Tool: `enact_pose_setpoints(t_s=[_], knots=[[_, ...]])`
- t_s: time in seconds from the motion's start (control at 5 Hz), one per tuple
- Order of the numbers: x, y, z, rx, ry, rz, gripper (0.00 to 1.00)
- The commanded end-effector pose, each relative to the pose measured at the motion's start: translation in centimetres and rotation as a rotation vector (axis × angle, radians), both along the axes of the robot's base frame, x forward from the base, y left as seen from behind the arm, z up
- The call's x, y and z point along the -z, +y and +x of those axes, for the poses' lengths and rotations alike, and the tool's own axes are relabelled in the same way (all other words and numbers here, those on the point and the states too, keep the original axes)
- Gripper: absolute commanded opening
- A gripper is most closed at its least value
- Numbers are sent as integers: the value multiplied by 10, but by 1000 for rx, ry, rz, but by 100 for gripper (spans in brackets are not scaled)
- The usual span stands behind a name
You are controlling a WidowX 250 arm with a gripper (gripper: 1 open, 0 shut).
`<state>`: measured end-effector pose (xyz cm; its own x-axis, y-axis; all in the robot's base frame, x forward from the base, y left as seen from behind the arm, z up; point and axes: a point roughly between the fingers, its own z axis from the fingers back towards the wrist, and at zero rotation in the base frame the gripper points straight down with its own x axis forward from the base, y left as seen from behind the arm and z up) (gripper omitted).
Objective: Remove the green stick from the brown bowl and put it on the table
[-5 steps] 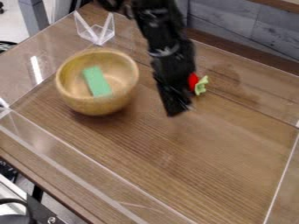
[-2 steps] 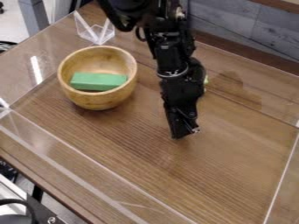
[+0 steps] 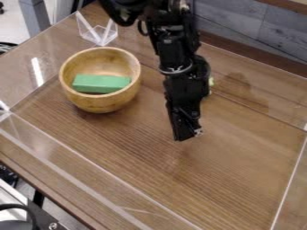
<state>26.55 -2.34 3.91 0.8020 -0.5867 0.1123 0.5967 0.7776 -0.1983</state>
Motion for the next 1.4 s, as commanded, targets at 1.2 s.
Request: enact_pose_setpoints(t_s=[1.2], knots=[[-22, -2, 27, 39, -31, -21, 0]])
